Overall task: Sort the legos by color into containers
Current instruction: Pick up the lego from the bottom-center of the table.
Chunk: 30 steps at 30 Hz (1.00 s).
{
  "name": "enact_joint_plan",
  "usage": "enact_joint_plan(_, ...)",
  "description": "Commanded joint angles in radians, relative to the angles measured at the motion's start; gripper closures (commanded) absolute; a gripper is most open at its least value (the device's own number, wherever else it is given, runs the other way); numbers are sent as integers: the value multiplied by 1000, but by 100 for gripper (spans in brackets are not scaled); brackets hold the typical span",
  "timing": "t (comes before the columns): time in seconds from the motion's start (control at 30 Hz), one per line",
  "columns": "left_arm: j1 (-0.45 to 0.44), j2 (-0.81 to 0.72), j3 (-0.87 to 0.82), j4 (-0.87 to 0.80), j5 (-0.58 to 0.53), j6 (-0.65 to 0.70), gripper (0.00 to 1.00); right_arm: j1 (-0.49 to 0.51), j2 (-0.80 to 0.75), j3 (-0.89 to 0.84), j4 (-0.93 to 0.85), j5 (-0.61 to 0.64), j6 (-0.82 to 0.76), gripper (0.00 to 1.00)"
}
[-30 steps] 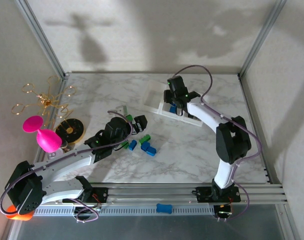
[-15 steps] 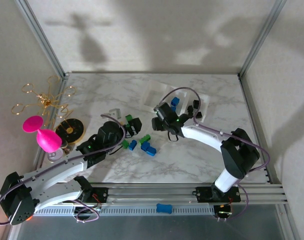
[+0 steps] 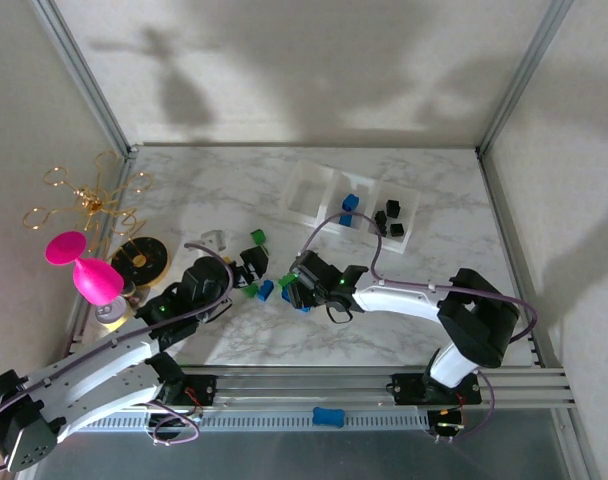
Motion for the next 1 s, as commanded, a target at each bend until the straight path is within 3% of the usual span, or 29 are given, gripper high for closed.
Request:
enact_joint_plan(0.0,7,-16,-17,-36,-34,-16,0,11,-15,-33,71,-43,-35,35)
enact_joint_plan(0.37,9,-29,-27,-45,-48,-15,0,57,49,-18,106,-78,-91,35)
enact_joint_plan(0.97,10,-51,-37,-47,-55,-24,0,97,115,27,35,44,-71,64)
